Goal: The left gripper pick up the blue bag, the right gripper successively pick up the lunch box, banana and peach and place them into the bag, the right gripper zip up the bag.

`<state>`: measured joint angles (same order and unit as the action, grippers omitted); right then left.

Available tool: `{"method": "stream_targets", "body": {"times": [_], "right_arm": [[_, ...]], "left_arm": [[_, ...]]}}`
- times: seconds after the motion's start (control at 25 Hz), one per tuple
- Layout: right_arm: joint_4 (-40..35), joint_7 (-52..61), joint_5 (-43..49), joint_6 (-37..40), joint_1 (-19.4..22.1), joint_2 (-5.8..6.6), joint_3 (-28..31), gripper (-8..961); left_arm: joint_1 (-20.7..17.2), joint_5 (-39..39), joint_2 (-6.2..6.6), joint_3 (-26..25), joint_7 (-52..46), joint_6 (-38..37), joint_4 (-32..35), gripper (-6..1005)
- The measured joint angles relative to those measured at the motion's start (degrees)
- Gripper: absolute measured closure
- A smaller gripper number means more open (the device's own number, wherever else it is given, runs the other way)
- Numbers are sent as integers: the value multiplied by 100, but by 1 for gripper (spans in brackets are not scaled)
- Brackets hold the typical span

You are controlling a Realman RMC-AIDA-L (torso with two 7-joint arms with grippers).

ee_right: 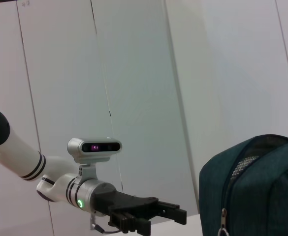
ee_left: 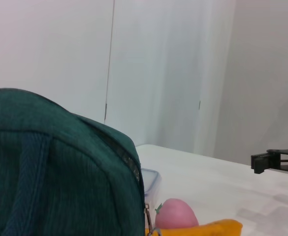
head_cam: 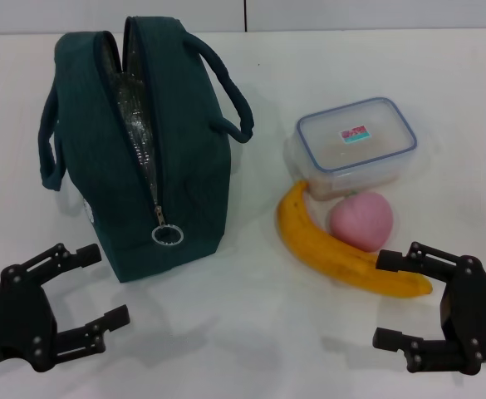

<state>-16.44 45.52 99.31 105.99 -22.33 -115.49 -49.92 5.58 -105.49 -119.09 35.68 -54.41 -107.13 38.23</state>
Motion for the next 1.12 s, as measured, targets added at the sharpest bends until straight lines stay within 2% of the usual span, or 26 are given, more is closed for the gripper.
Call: {"method": "stream_targets", "body": {"times": [0.48, 0.6, 0.76, 0.88, 0.96, 1.12], "right_arm": [[-9, 0, -69, 0, -17, 0, -34, 90], [-6, 0, -71, 0, -18, 0, -26, 91], [-4, 6, -84, 3, -18, 0, -15, 93], [-1, 27, -136, 22, -18, 0, -32, 94], [0, 33, -152, 37, -17, 0, -38, 95], [1, 40, -152, 44, -17, 0, -44, 97]], "left_arm": [[31, 5, -8, -6, -1, 16, 0, 125], [30, 22, -16, -207, -177, 13, 0, 125], [77, 322, 25, -713, -1570, 0, 38, 125], [198, 545, 196, -971, -2865, 10, 73, 124], [354, 546, 355, -1272, -3803, 47, 109, 124], [630, 327, 528, -1444, -5267, 112, 627, 124]]}}
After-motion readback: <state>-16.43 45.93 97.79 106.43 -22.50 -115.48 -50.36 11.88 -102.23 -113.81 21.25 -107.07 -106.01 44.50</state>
